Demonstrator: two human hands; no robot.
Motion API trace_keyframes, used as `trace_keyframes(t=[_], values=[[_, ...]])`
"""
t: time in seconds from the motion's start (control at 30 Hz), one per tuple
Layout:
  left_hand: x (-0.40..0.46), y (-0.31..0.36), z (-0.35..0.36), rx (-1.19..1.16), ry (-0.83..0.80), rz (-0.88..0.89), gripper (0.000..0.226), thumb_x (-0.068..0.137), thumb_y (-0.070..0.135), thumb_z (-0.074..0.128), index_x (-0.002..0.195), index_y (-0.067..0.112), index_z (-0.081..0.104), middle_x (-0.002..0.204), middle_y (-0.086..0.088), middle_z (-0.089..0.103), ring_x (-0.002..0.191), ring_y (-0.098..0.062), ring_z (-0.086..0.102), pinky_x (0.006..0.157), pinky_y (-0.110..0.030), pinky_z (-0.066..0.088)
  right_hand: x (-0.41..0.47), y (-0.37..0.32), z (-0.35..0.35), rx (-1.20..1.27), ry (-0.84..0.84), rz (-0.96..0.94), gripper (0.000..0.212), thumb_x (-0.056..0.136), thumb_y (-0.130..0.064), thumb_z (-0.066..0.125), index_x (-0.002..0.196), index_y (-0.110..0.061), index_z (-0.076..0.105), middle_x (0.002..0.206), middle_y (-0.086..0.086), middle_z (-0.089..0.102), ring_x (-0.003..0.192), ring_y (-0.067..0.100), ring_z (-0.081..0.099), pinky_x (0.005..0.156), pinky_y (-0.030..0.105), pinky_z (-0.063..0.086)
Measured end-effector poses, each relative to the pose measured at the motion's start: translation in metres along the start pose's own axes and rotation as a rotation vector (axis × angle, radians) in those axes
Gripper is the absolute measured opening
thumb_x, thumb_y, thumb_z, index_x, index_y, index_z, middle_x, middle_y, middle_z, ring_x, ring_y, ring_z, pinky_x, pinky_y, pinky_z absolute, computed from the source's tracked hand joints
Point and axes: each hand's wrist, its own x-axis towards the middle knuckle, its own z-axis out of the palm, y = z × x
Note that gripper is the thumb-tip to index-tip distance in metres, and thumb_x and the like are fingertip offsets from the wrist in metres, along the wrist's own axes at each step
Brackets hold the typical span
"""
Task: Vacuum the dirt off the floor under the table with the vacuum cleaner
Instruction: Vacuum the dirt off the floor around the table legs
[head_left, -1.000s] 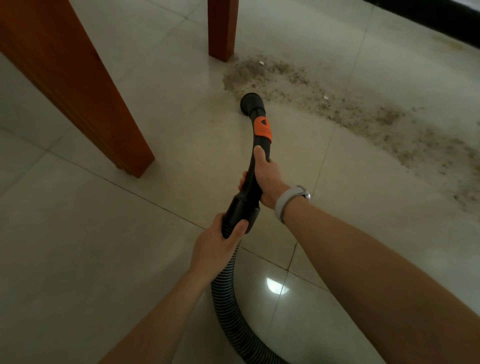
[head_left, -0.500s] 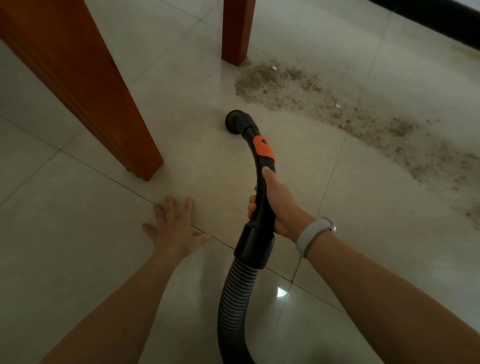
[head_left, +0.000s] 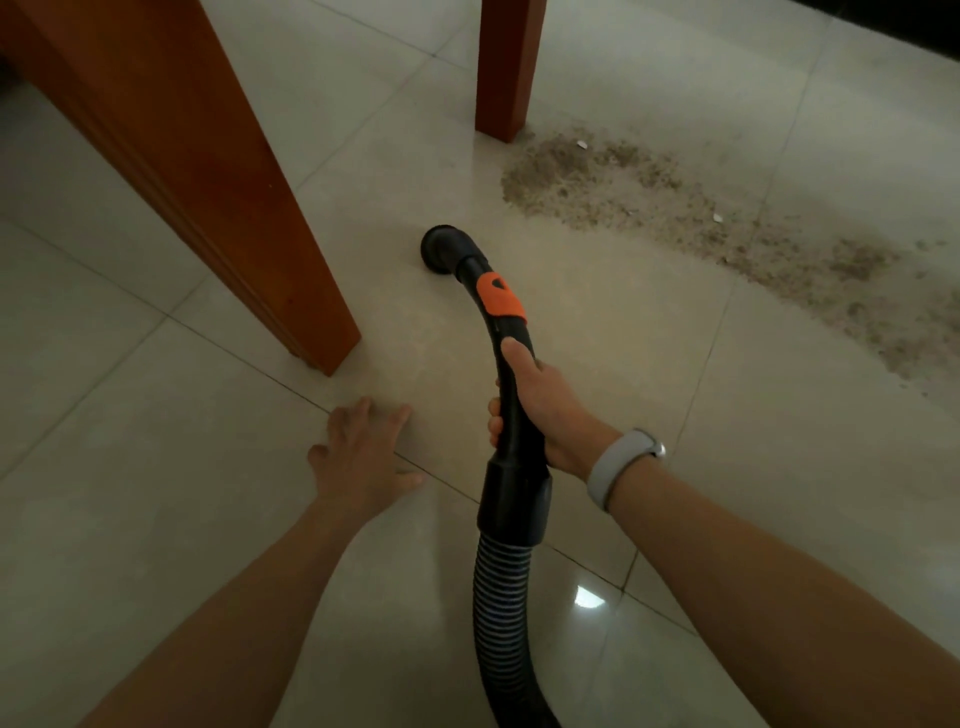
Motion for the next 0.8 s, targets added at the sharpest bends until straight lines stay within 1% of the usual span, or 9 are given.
trace_keyframes(t=[0.17, 0.3, 0.37, 0.53, 0.8], values=[[0.016, -0.003, -0.007, 0.049, -0.036, -0.013, 0.109, 0.067, 0.06, 0.073, 0.147, 0.04, 0.001, 0.155, -0.002, -0.012, 0.143, -0.035, -0.007, 0.107, -0.058, 0.025, 0.026, -0.022, 0.028, -0.252, -0.077, -0.096, 0.033, 0.097, -0.041, 0.045, 0.083, -0.011, 0.043, 0.061, 0.008, 0.051, 0.044, 0.021, 0.05, 0.047, 0.029, 0.048], [0.021, -0.004, -0.008, 0.074, -0.078, 0.002, 0.115, 0.068, 0.06, 0.072, 0.148, 0.039, -0.008, 0.156, -0.003, -0.02, 0.144, -0.033, -0.013, 0.112, -0.057, 0.019, 0.049, -0.046, 0.049, -0.519, -0.158, -0.177, 0.032, 0.097, -0.04, 0.044, 0.08, -0.014, 0.041, 0.062, 0.007, 0.052, 0.044, 0.02, 0.051, 0.044, 0.026, 0.05], [0.021, -0.005, -0.008, 0.076, -0.077, 0.003, 0.115, 0.068, 0.06, 0.072, 0.148, 0.039, -0.008, 0.156, -0.002, -0.021, 0.144, -0.033, -0.014, 0.113, -0.057, 0.016, 0.061, -0.055, 0.057, -0.613, -0.196, -0.212, 0.031, 0.098, -0.039, 0.044, 0.079, -0.014, 0.041, 0.061, 0.006, 0.052, 0.041, 0.018, 0.052, 0.041, 0.024, 0.049], [0.021, -0.005, -0.008, 0.079, -0.087, 0.01, 0.115, 0.068, 0.061, 0.071, 0.148, 0.039, -0.009, 0.156, -0.003, -0.023, 0.144, -0.033, -0.015, 0.114, -0.058, 0.014, 0.088, -0.073, 0.081, -0.745, -0.264, -0.296, 0.03, 0.098, -0.038, 0.044, 0.079, -0.015, 0.04, 0.062, 0.007, 0.053, 0.038, 0.017, 0.052, 0.039, 0.023, 0.048], [0.022, -0.005, -0.009, 0.055, -0.103, 0.006, 0.115, 0.069, 0.054, 0.074, 0.149, 0.037, -0.007, 0.156, -0.003, -0.024, 0.143, -0.034, -0.018, 0.114, -0.059, 0.009, 0.118, -0.098, 0.111, -0.827, -0.302, -0.354, 0.033, 0.098, -0.041, 0.044, 0.078, -0.015, 0.041, 0.063, 0.007, 0.054, 0.04, 0.016, 0.052, 0.038, 0.021, 0.046]])
